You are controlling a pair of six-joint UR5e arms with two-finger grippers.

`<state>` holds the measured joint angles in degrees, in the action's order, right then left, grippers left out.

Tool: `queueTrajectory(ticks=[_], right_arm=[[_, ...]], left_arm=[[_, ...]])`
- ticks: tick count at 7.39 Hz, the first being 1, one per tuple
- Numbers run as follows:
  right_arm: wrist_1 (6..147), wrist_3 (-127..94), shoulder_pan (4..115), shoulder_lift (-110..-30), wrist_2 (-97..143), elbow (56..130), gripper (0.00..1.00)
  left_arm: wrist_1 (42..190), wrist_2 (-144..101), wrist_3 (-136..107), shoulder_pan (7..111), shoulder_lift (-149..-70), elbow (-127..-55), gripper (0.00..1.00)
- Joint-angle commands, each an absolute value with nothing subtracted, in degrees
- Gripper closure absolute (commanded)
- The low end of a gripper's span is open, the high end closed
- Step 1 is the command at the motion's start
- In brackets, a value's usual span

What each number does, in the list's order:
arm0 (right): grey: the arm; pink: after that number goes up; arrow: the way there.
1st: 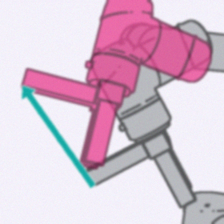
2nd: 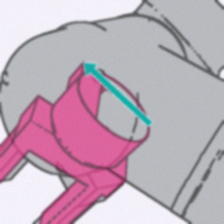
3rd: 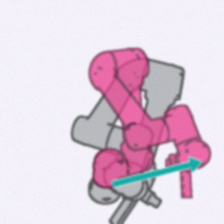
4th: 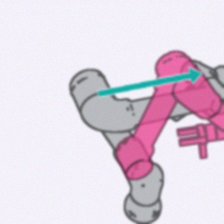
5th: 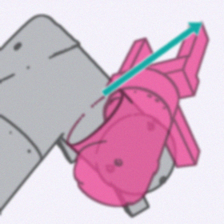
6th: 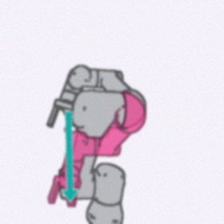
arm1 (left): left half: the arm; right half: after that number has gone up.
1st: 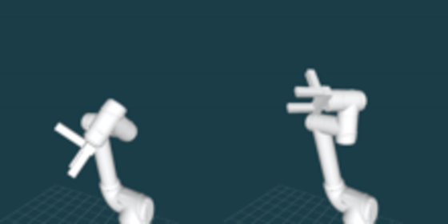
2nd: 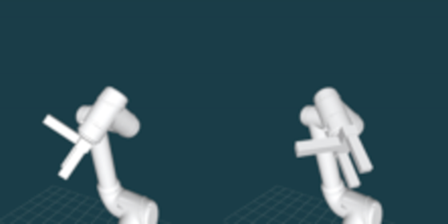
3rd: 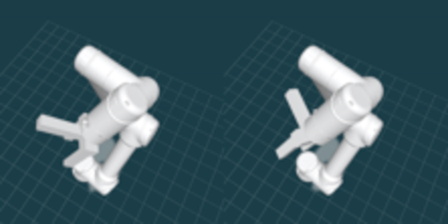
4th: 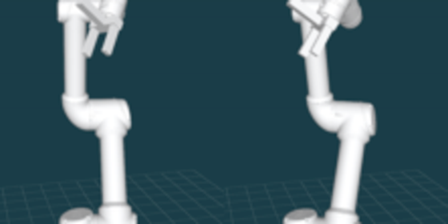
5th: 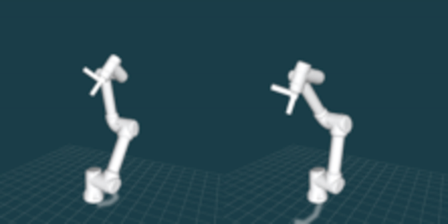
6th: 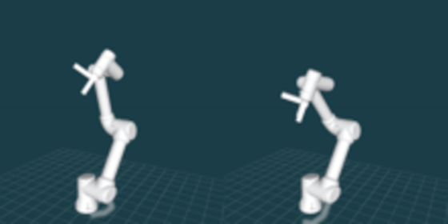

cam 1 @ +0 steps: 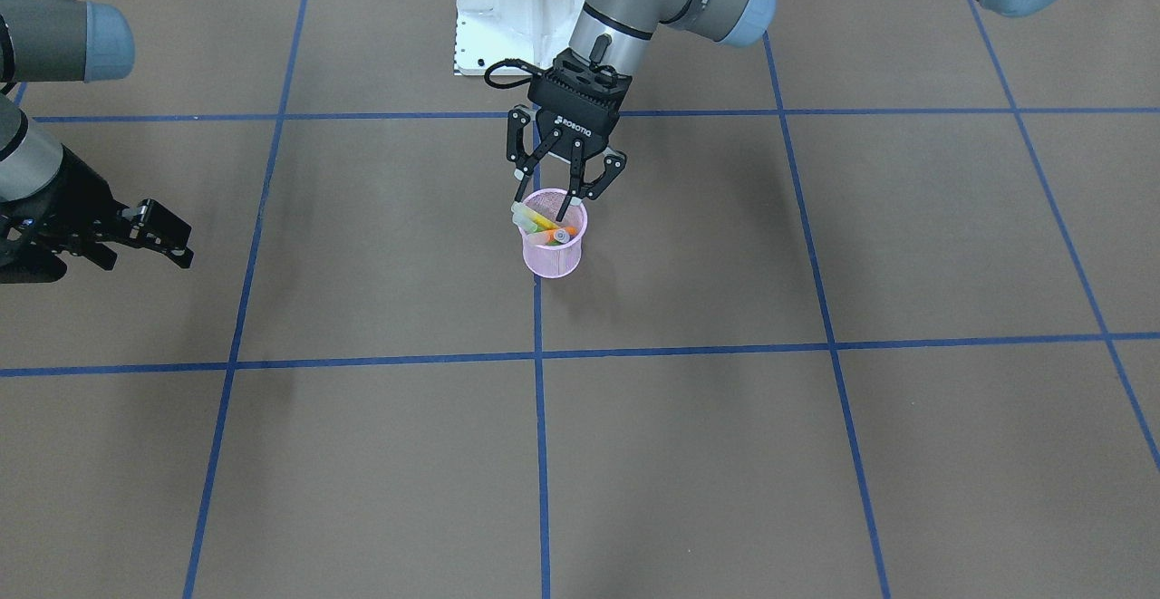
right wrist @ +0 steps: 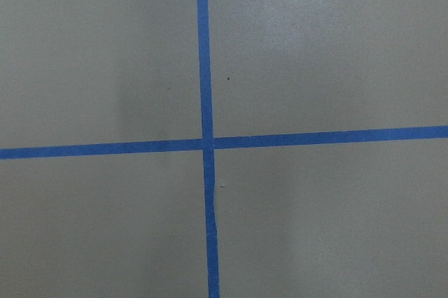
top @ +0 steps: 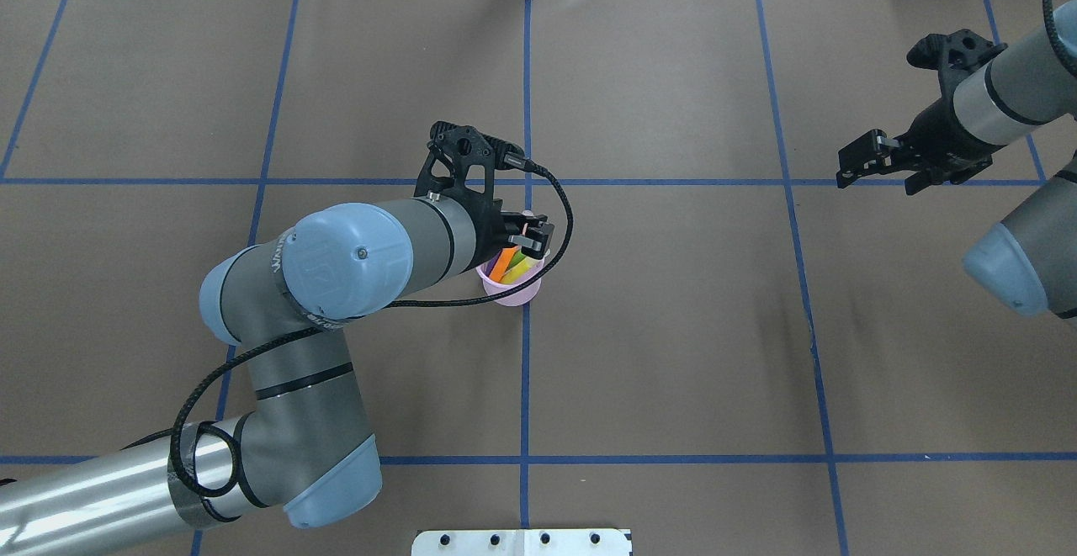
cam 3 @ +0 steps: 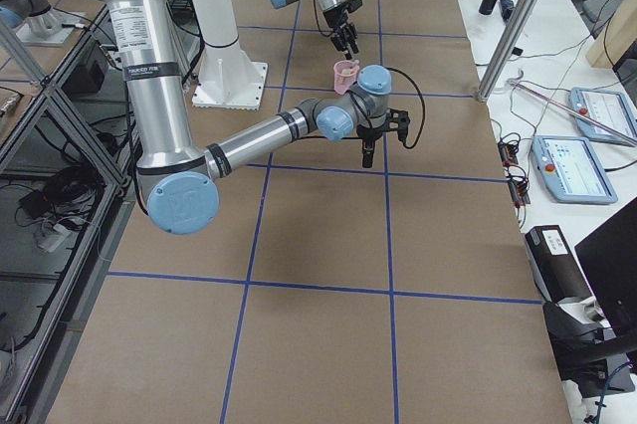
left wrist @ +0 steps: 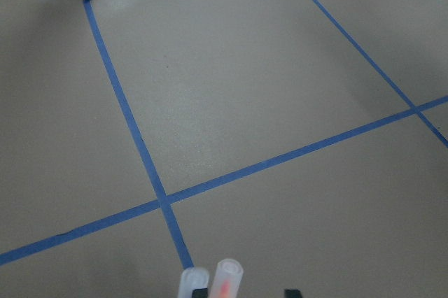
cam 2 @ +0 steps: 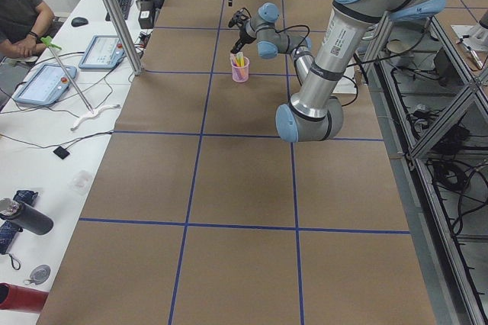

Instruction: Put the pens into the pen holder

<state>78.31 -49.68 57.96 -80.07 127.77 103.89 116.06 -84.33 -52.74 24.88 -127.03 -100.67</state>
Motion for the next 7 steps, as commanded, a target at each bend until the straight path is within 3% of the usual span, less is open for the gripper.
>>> queueTrajectory(ticks=[1, 4, 7], right_arm=[[78.3, -48.4, 59.4, -81.5, 128.3, 104.0, 0.02], [78.4, -33.7, 67.5, -87.2, 129.8, 102.7, 0.02], [78.4, -19.6, 75.9, -92.7, 129.7, 102.4, 0.02]], left_arm=[[116.2, -85.7, -51.0, 26.5, -126.0, -101.8, 0.07], [116.2, -104.3, -41.9, 40.6, -111.2, -107.8, 0.05], [114.8, -117.0, -35.1, 52.3, -101.3, -107.2, 0.03]])
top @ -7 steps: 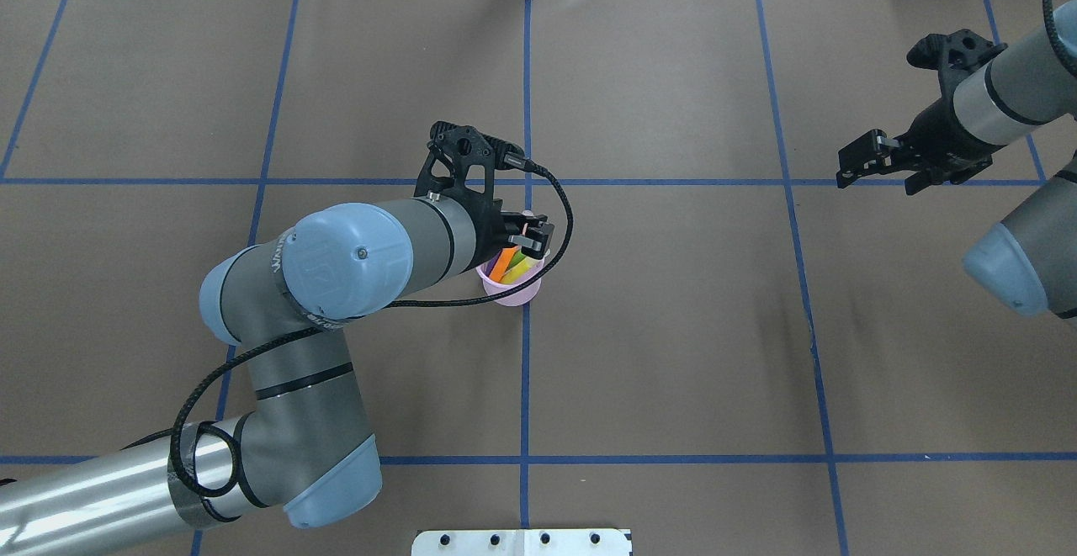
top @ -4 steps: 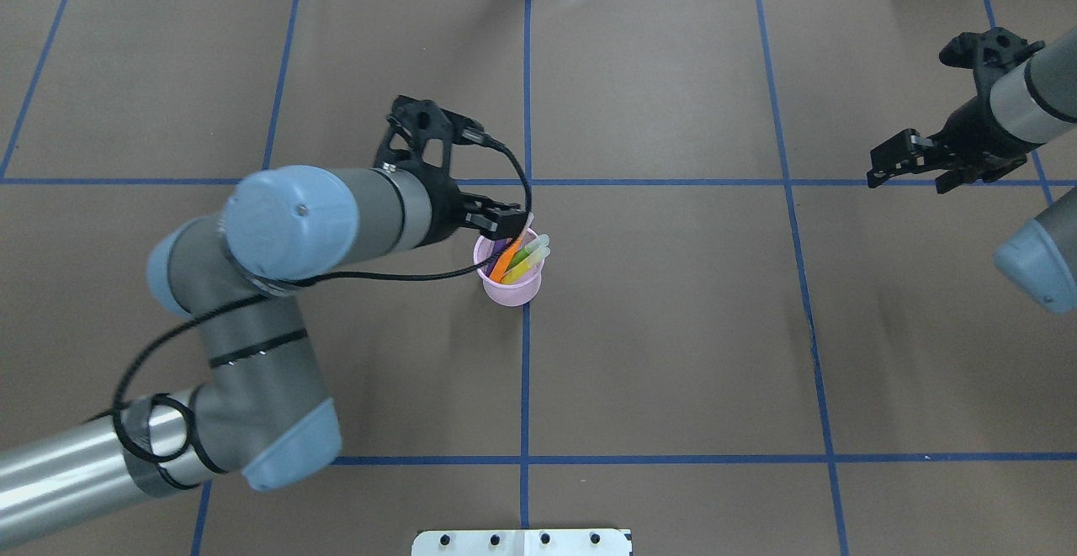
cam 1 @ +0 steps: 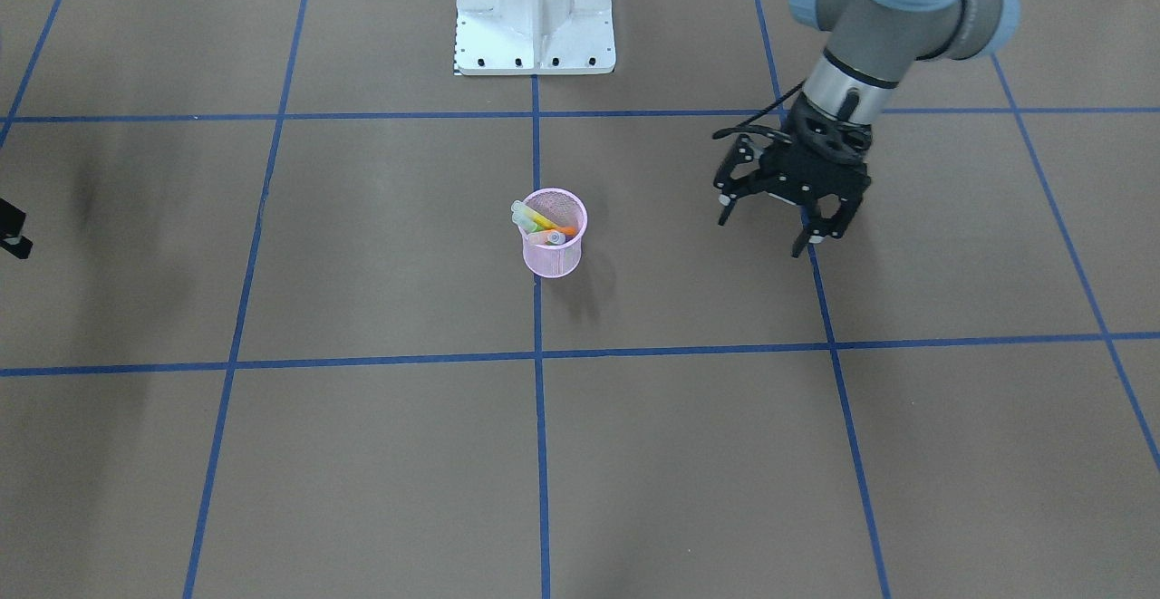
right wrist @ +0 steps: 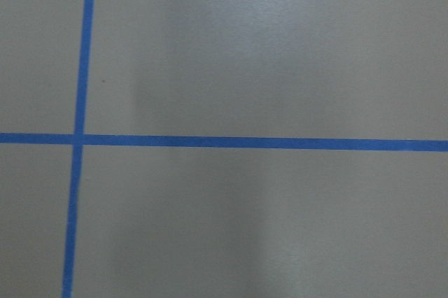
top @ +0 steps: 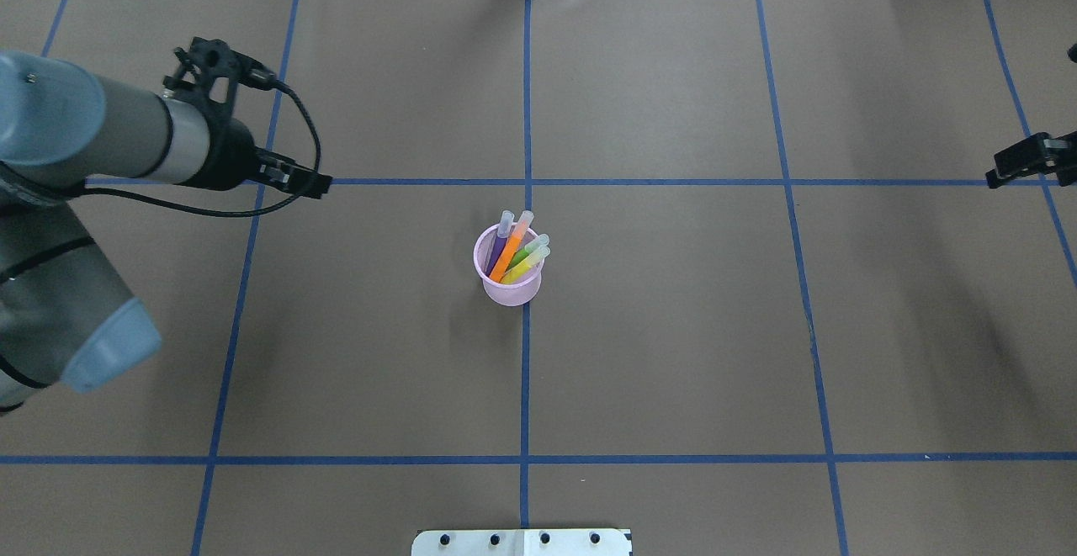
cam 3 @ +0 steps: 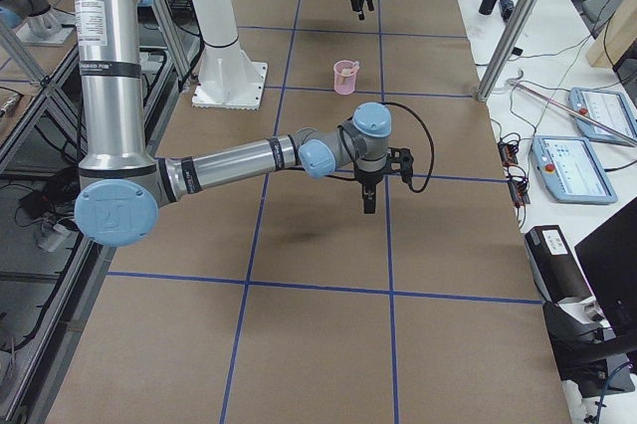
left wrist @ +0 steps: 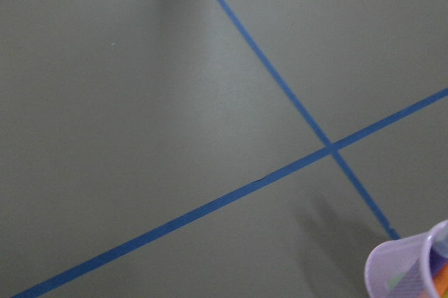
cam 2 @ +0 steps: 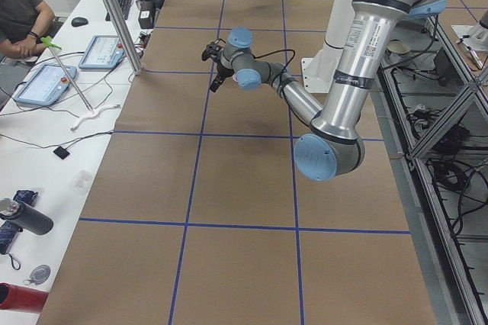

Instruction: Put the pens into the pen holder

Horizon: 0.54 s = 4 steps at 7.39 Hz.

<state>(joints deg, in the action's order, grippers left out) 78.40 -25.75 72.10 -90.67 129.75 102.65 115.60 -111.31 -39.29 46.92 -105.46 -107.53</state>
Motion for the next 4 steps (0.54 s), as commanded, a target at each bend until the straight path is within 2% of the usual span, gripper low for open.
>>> queueTrajectory(ticks=[1, 4], right_arm=[[78.5, -18.6, 78.4, -93.3, 129.9, 102.3, 0.01], [79.2, -13.7, 84.2, -94.1, 130.6, 99.3, 0.01]], left_arm=[[111.5, -120.8, -34.3, 56.6, -98.6, -107.1, 0.03], [88.7, -121.9, -12.8, 67.6, -98.3, -106.6, 0.03]])
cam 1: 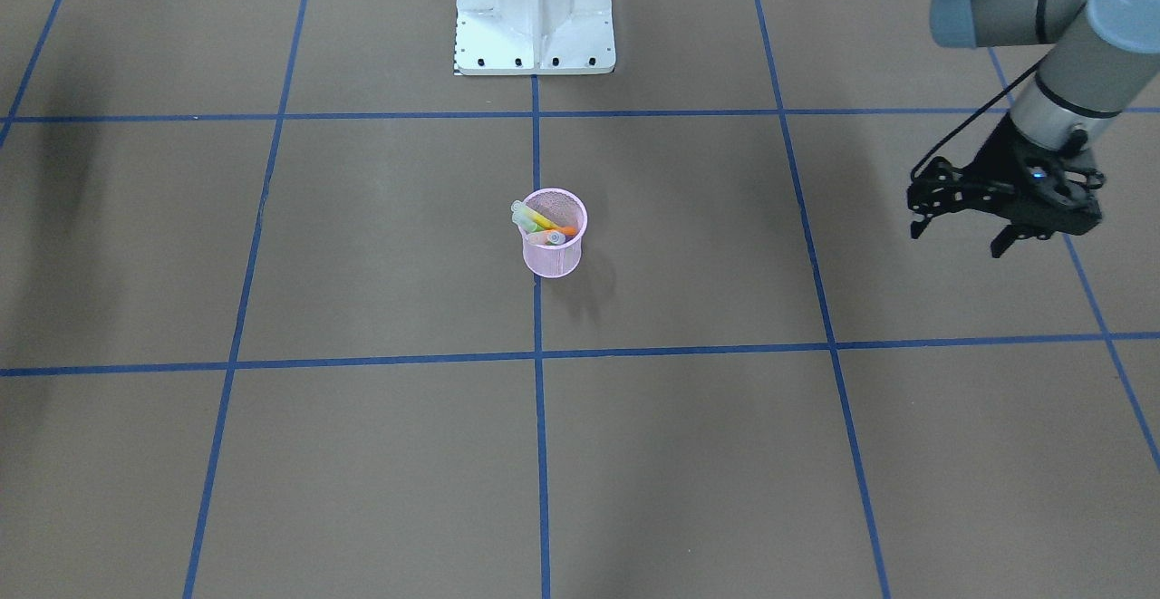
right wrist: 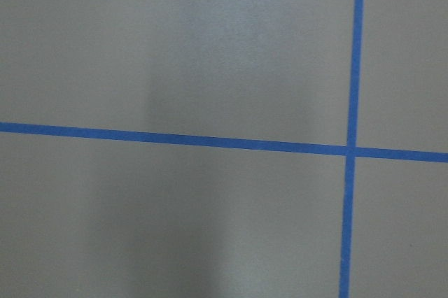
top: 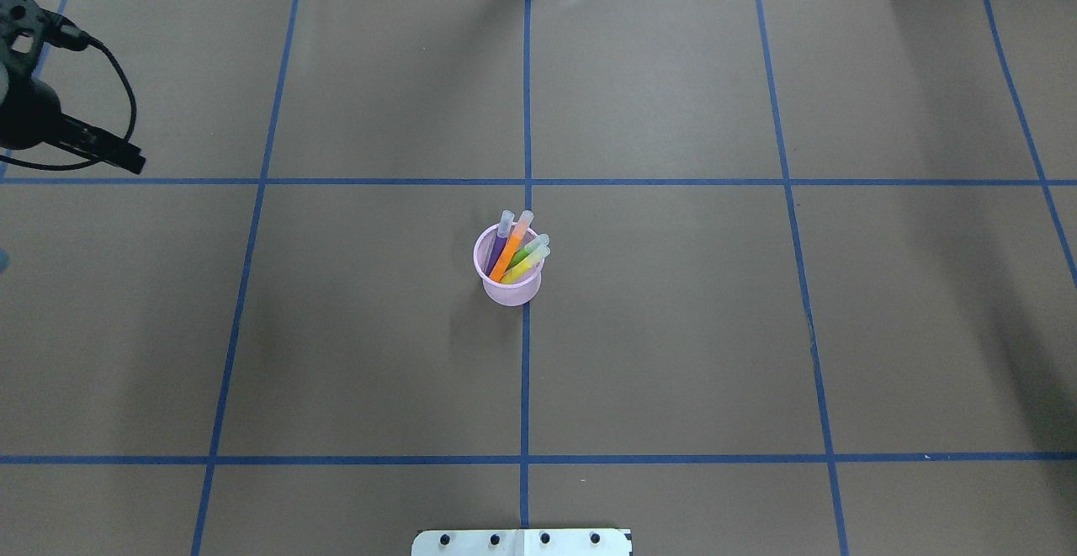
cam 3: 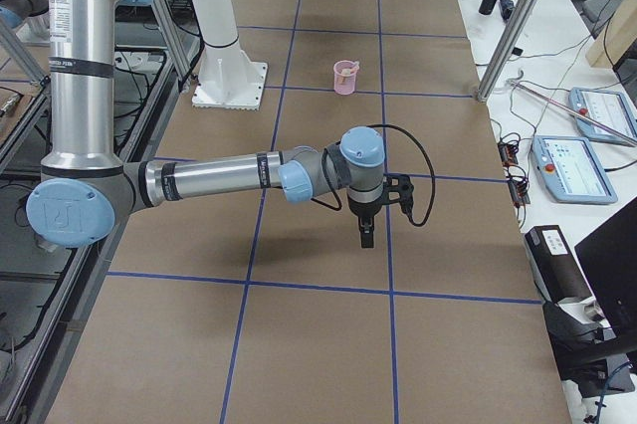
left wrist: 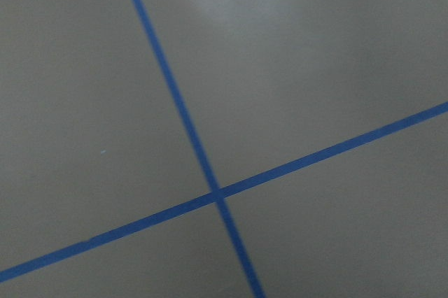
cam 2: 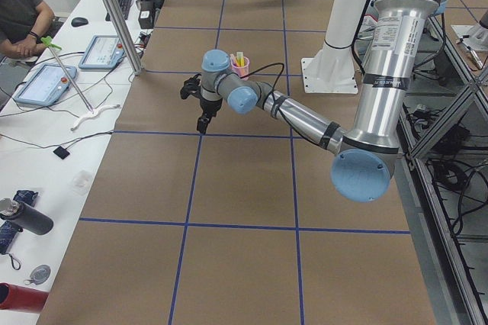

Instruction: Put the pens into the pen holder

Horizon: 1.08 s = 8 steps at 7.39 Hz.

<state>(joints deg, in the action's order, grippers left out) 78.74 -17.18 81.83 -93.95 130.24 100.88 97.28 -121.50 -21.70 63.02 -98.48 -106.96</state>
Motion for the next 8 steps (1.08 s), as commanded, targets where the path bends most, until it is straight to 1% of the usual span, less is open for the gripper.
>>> queueTrajectory(ticks=[1, 2, 3, 4, 5, 6, 8], right_arm=[[79.3, -10.8, 84.8, -93.3, 132.3, 97.0, 0.01], [79.6, -10.8, 85.0, -92.4, 133.4, 95.4, 0.01], [82.8, -10.8, 85.0, -90.7, 133.5, 95.1, 0.01], [87.5, -10.8, 85.1, -88.7, 133.5, 95.0, 0.01], [88.5, -9.8, 85.3, -88.8, 133.6, 95.0, 0.01], [88.6, -8.8, 85.3, -89.3, 133.6, 94.9, 0.01], [87.9, -8.9, 85.6, -91.2, 134.0, 94.9, 0.01]], left_arm=[[87.4, -122.4, -11.8, 71.0, -97.7, -105.1, 0.01], [87.3, -127.5, -11.8, 74.5, -96.9, -102.2, 0.01], [88.6, -138.8, -11.7, 78.4, -93.5, -98.4, 0.01], [90.0, -141.7, -11.3, 80.2, -90.0, -98.8, 0.01], [97.9, -141.7, -9.0, 80.4, -85.0, -98.8, 0.01], [102.3, -141.7, -9.4, 80.5, -84.3, -97.7, 0.01], [102.0, -140.5, -9.6, 80.5, -85.2, -97.5, 0.01]])
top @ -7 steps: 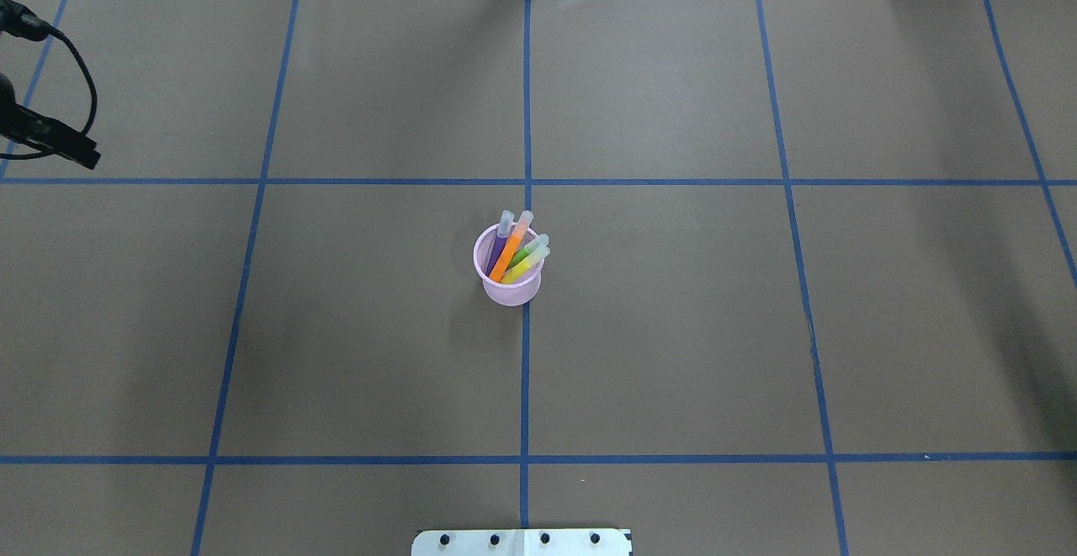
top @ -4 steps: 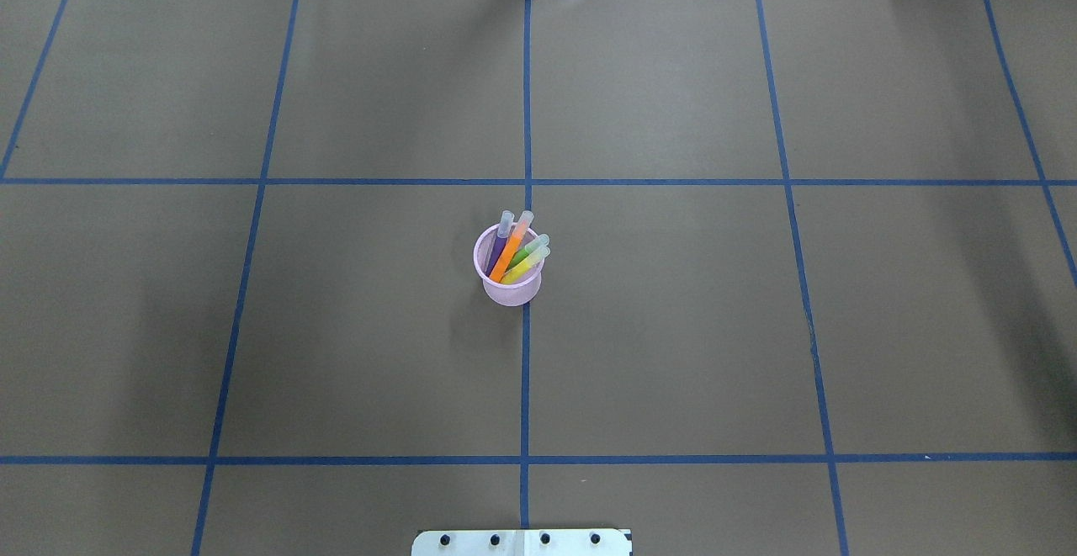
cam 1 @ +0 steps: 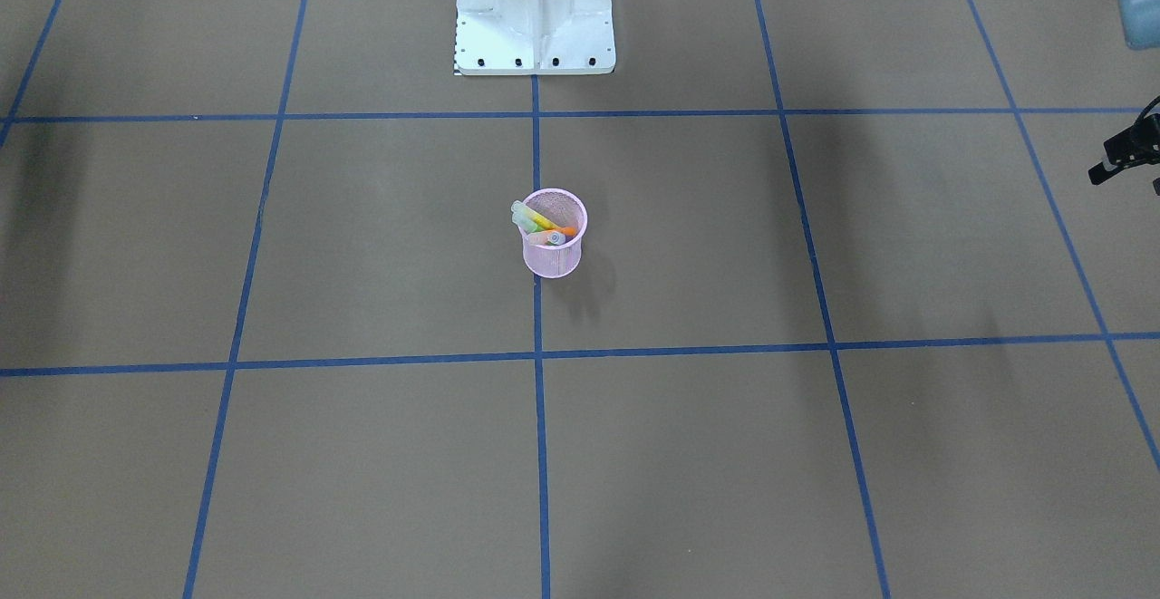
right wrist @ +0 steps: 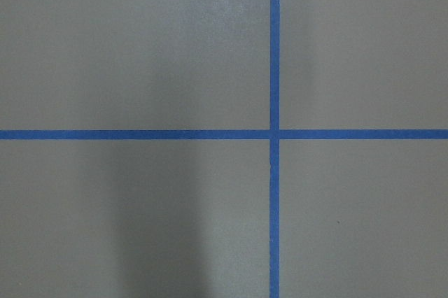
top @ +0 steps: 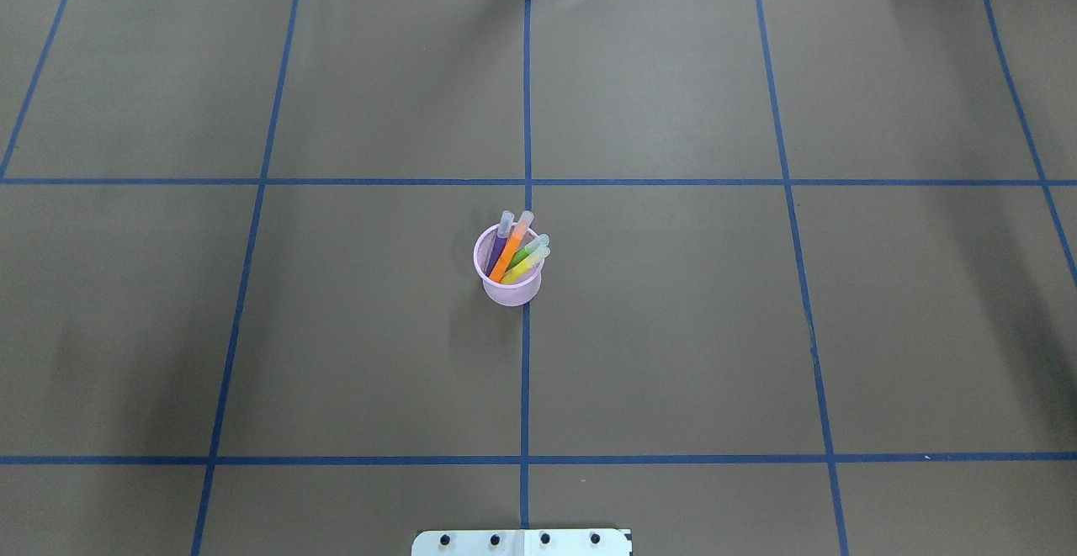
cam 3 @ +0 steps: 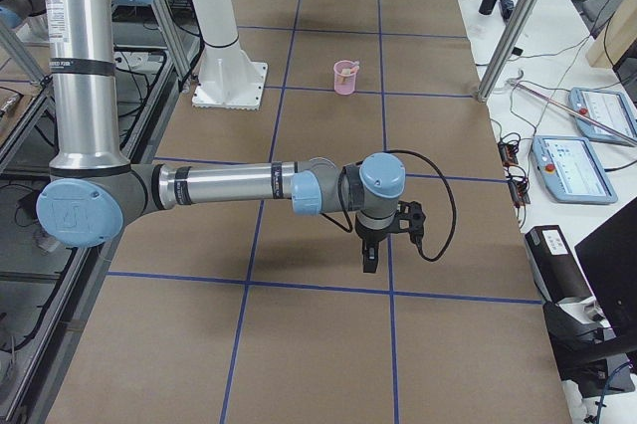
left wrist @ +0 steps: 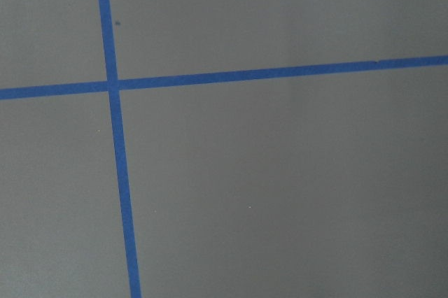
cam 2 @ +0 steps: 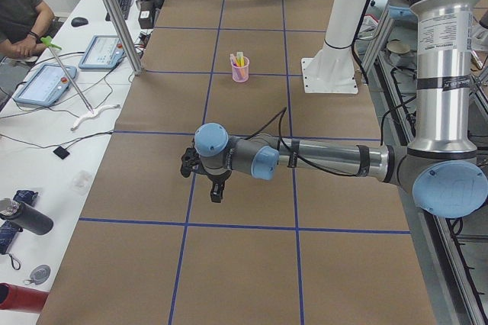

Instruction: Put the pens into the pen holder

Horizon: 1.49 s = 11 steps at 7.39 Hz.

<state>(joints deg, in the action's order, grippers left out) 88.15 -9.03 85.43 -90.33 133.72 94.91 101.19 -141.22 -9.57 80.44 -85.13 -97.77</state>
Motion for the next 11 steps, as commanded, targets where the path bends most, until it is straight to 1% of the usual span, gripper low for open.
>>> queueTrajectory(ticks=[1, 3, 6, 8, 11], right_arm=[[87.8, -8.9, 85.5, -91.9, 134.1, 94.9, 0.01], [87.7, -8.8, 85.5, -92.5, 134.8, 95.0, 0.01], [87.4, -9.1, 85.5, -92.3, 134.8, 96.0, 0.01], [82.0, -9.2, 85.5, -92.5, 135.2, 95.0, 0.01], [81.7, -9.1, 85.4, -92.2, 135.1, 95.5, 0.01]], left_arm=[[101.9, -139.5, -9.9, 80.4, -85.5, -98.0, 0.01], [96.2, -139.3, -12.7, 80.6, -88.1, -98.3, 0.01], [95.7, -134.3, -10.1, 80.6, -88.5, -98.4, 0.01], [95.7, -131.3, -8.3, 80.6, -88.5, -98.2, 0.01], [91.8, -130.5, -5.8, 81.0, -89.5, -98.1, 0.01]])
